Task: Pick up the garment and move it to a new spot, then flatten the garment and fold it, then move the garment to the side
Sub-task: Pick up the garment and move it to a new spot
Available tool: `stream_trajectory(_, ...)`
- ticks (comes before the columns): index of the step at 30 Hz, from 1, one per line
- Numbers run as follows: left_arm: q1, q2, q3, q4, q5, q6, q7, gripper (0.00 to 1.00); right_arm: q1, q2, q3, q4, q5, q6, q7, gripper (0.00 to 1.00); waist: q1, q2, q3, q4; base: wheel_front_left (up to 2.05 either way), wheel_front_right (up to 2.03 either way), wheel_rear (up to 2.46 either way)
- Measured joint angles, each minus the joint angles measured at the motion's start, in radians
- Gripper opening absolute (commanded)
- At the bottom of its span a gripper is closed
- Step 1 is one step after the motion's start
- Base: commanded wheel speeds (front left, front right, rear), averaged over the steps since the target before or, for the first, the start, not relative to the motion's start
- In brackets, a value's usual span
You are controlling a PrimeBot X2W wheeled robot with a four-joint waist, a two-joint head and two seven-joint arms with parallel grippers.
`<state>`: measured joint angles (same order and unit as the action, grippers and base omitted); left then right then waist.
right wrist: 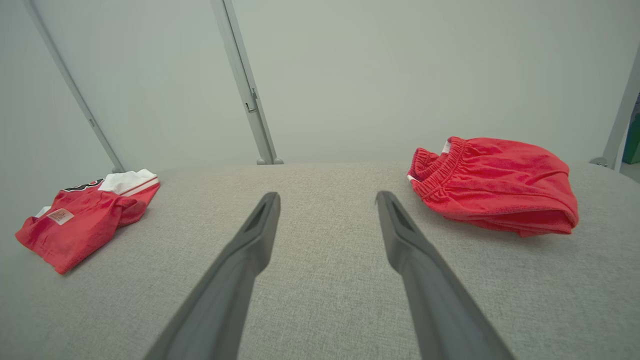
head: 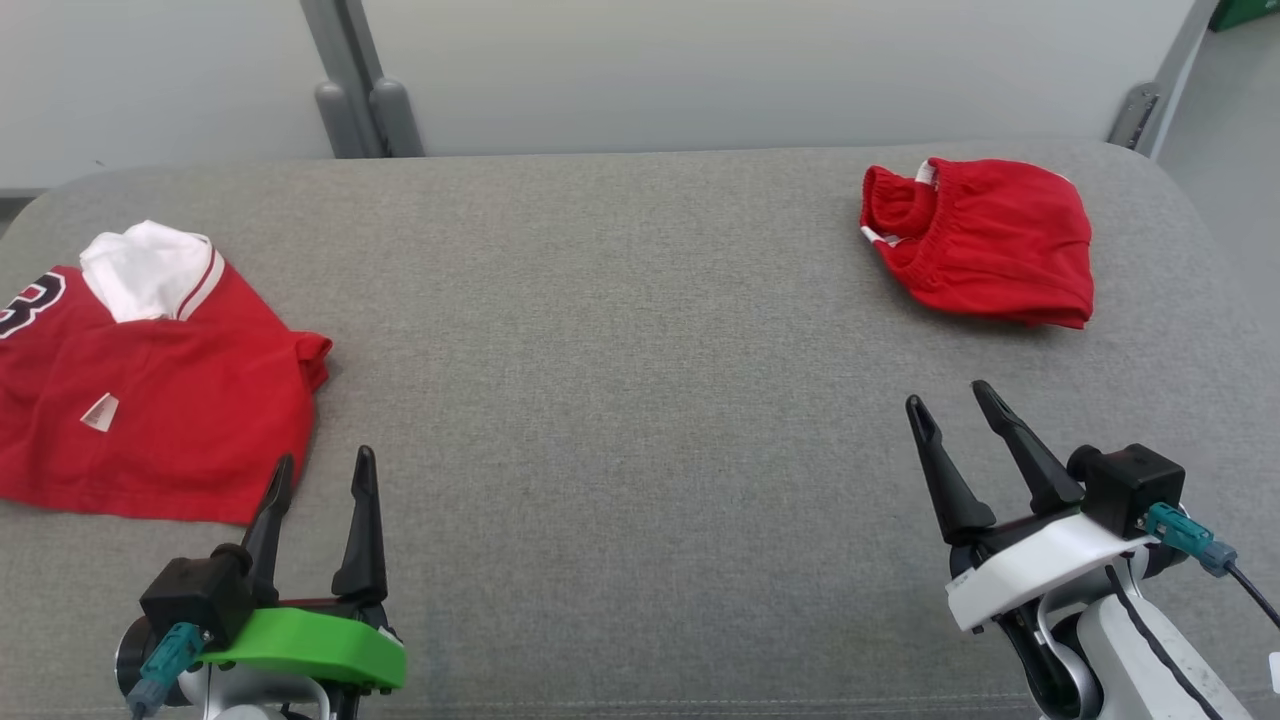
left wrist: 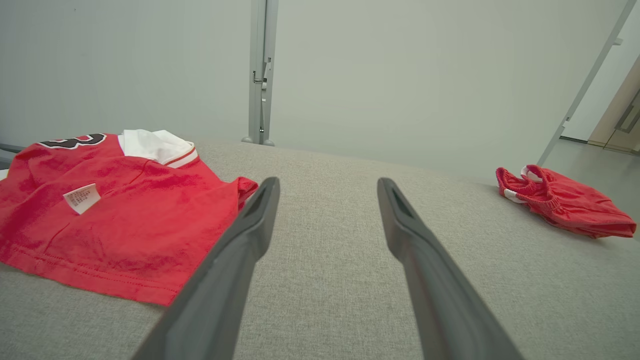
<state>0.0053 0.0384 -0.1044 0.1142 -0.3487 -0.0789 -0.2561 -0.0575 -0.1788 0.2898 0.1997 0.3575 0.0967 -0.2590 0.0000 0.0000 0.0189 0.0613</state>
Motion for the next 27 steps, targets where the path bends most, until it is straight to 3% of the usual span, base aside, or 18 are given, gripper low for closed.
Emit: stream_trajectory(27, 0.008, 0.0, 0.021, 0.028, 0.006, 0.009, 0.0, 1.0, 0.004, 0.049, 0.005, 0.007, 0.001, 0.017, 0.0, 1.0, 0.0, 0.0, -0.039, 0.26, 0.0, 0.0, 0.0)
